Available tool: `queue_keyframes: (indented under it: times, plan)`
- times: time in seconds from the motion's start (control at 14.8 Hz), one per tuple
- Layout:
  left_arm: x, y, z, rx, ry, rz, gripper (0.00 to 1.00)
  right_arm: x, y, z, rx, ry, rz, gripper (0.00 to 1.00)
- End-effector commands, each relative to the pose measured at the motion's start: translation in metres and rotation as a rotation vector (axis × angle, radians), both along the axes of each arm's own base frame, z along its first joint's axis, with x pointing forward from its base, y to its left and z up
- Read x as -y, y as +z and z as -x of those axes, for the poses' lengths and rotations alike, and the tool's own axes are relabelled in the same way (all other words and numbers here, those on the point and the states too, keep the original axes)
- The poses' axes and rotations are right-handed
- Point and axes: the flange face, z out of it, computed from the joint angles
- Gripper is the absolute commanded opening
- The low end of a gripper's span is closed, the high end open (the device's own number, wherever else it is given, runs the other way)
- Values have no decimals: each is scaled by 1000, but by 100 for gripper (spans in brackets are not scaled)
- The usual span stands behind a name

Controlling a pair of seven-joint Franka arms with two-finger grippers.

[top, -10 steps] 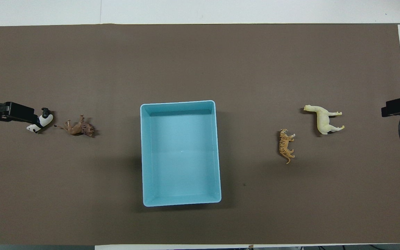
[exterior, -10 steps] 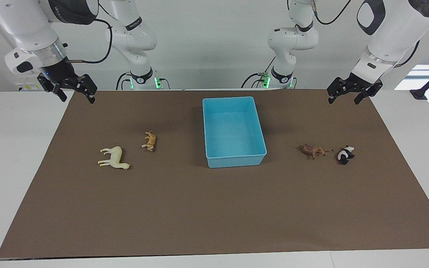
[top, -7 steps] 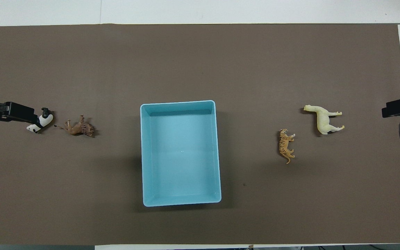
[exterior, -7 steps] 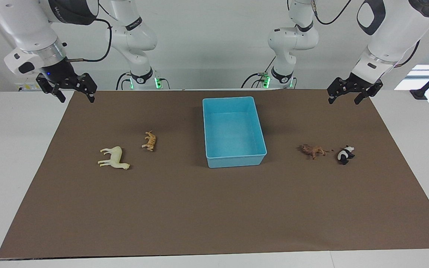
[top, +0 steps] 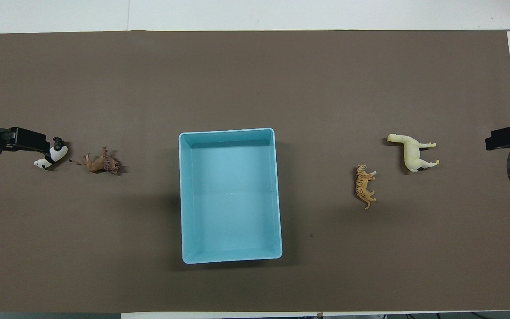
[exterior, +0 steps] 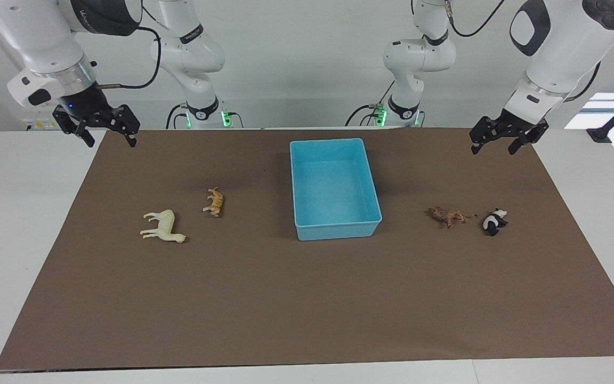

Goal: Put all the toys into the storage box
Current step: 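Reach the left gripper to the brown deer while the right gripper reaches the llama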

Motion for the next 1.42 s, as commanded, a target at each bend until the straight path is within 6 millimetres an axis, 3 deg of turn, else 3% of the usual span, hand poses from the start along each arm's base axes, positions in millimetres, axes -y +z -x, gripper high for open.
queue_keyframes:
  times: [0.0,0.14,0.2,0.34,0.54,0.68,0.74,0.88,1.01,1.15,1.35]
  plan:
    - [-18,-29,13,88,44,3,100,1,1,6,1,24,21,100]
    - [-19,-55,8,117,75,3,100,-1,-5,11,-13,50,20,100]
    - [-21,-67,4,132,94,5,100,-1,-18,19,-14,78,7,100]
    - [-21,-98,-3,110,193,8,100,-1,-15,15,36,110,15,100]
    - [-15,-133,-9,99,609,30,100,0,-24,11,57,155,22,100]
    - [-10,-151,-11,94,800,42,100,-6,-43,4,101,168,29,100]
    - [-3,-163,-15,82,877,43,100,-14,-56,-4,110,181,28,100]
    - [15,-184,-19,57,1077,44,100,-21,-104,-34,89,176,14,100]
    - [13,-196,-16,52,1238,52,100,-20,-151,-62,109,170,8,100]
    - [16,-209,-7,67,1247,64,100,-28,-178,-82,116,169,1,100]
    - [20,-224,7,53,1198,50,100,-30,-215,-85,64,169,-4,100]
